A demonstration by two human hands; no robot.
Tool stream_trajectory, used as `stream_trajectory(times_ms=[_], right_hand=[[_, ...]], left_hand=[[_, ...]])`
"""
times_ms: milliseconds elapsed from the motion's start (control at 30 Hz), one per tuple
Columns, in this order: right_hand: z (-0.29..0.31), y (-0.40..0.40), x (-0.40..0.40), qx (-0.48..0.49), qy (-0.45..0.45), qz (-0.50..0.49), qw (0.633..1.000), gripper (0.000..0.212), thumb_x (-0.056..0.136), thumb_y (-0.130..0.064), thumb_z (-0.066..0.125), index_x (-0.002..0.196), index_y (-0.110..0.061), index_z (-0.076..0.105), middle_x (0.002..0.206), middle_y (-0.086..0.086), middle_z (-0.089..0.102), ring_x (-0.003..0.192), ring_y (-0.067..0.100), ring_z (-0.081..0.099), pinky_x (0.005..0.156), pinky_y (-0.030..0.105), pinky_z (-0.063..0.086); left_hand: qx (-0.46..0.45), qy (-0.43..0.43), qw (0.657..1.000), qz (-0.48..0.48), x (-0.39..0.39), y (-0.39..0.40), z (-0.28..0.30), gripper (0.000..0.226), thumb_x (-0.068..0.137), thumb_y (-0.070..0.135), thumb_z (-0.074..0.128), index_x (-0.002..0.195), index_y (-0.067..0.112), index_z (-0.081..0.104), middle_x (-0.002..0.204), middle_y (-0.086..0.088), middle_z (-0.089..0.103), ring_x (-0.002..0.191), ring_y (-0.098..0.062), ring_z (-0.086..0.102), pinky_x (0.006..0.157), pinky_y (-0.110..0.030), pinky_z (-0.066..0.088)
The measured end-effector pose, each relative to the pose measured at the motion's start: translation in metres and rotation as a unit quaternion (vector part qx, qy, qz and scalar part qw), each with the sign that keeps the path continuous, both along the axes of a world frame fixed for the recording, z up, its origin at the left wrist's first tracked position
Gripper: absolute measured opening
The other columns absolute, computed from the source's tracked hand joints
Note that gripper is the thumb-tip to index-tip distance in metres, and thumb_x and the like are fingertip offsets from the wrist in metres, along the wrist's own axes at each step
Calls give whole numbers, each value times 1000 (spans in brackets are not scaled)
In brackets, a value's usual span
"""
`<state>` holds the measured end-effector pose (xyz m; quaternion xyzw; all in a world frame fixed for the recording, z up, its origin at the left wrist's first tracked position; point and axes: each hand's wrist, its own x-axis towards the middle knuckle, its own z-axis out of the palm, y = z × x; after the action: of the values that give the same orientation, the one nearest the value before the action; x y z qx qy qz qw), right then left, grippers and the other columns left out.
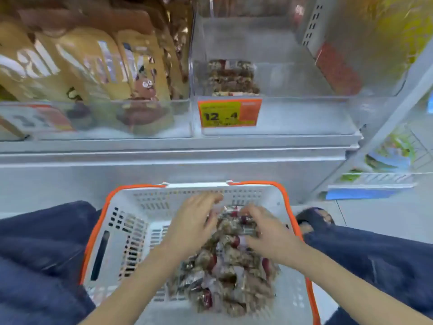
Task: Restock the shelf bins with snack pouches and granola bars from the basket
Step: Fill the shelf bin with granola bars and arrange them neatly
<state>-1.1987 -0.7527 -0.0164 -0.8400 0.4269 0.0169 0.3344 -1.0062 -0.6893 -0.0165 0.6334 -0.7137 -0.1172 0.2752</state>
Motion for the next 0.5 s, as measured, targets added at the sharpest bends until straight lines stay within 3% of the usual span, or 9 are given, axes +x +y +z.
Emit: stream_trajectory(times_ms=[67, 133, 233, 300, 367, 467, 500], right_hand=[[-52, 13, 3, 95, 54, -12, 994, 78, 81, -36, 69, 142, -31, 20, 142, 7, 32, 109, 25, 56, 88, 36, 47], [-85, 29, 6, 177, 123, 2, 976, 97, 79, -36, 73, 147, -39, 4, 154, 9, 9, 115, 29, 53, 86, 34, 46], [-116, 55, 14, 222, 222, 55, 948, 119, 74, -28, 81, 147, -46, -11, 157, 3, -24, 138, 38, 28, 99, 46, 44], [-129, 65, 17, 173, 267, 59, 946, 124, 77, -5, 74, 140, -52, -23, 146, -1, -45, 138, 45, 24, 91, 47, 48], [-133, 66, 19, 117, 294, 55, 947, 122, 79, 11, 60, 138, -53, -27, 140, 2, -51, 126, 44, 40, 76, 37, 50], [-134, 60, 27, 66, 342, 88, 933, 109, 82, 4, 61, 146, -46, -12, 149, 14, -39, 111, 38, 48, 77, 37, 53], [-135, 58, 30, 58, 344, 97, 932, 102, 82, -1, 64, 148, -43, -2, 153, 17, -30, 113, 38, 47, 77, 37, 52]], left_hand=[[177, -16, 984, 20, 5, 21, -52, 37, 85, 23, 46, 122, 19, 48, 107, -9, 63, 103, -26, 55, 86, -32, 41], [338, -87, 937, 11, 12, 43, -96, 45, 88, 28, 54, 129, 16, 42, 121, -10, 54, 113, -27, 50, 87, -35, 42], [479, -131, 868, -5, 19, 67, -137, 91, 80, 40, 66, 149, 28, 9, 154, -9, 18, 134, -37, 29, 102, -47, 35], [519, -138, 843, -3, 24, 76, -153, 109, 76, 40, 72, 148, 39, -10, 158, -3, -7, 140, -41, 12, 106, -56, 29], [531, -128, 838, -9, 26, 77, -162, 118, 75, 35, 76, 144, 44, -18, 156, -4, -22, 141, -44, 7, 106, -56, 31], [513, -111, 851, -18, 22, 67, -168, 125, 73, 32, 79, 139, 50, -24, 154, -13, -24, 131, -42, 34, 97, -42, 44], [517, -103, 850, -10, 19, 63, -171, 125, 72, 32, 80, 138, 51, -25, 154, -13, -23, 132, -41, 33, 96, -42, 45]])
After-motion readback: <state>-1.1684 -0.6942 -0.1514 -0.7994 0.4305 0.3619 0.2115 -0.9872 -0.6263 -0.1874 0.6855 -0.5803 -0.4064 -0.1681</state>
